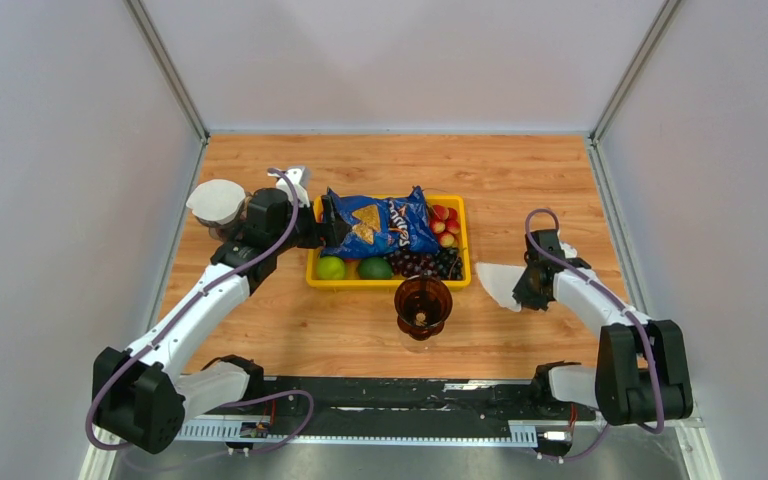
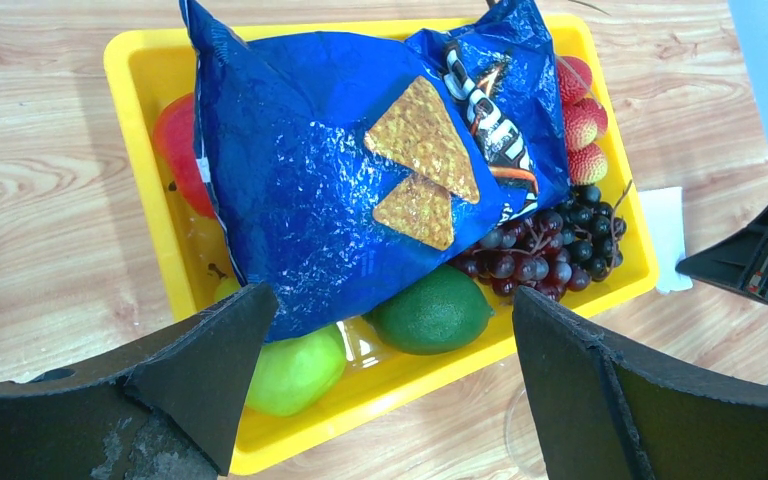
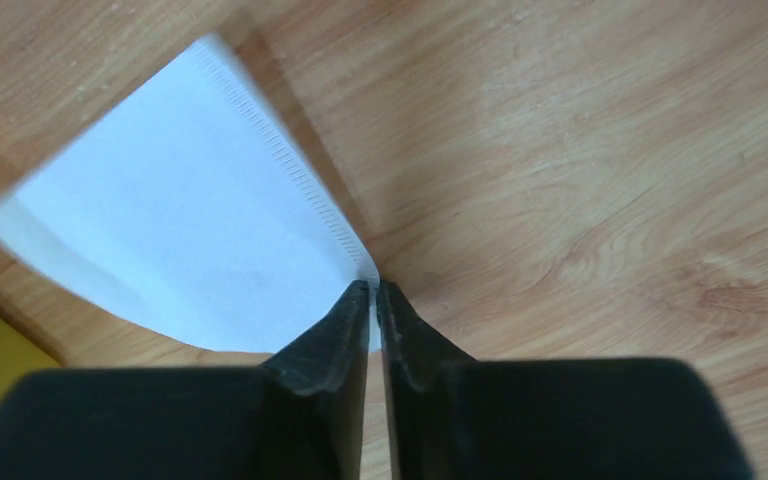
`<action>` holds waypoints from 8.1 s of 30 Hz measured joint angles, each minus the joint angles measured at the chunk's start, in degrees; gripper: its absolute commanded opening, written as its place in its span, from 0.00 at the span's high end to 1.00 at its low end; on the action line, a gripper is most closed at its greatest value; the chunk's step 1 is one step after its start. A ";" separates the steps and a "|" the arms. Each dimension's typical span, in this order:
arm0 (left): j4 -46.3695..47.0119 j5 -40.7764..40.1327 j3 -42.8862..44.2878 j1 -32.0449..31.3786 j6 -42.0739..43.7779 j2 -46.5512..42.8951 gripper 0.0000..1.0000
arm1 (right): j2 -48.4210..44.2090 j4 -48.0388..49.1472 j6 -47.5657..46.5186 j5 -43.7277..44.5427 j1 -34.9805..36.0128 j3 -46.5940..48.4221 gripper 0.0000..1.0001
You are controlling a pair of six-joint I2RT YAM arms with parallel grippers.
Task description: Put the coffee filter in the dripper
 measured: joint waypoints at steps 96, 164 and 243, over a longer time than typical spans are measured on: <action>12.70 21.62 7.21 -8.13 11.30 8.02 1.00 | 0.46 12.79 -42.05 -14.27 25.99 36.59 0.00; 26.27 25.81 -0.28 -8.13 2.93 -3.08 1.00 | -8.20 30.95 -22.01 -35.04 22.08 19.28 0.01; 10.21 2.64 13.29 -19.30 16.98 9.16 0.00 | 4.35 15.69 -2.29 -27.58 23.41 31.10 1.00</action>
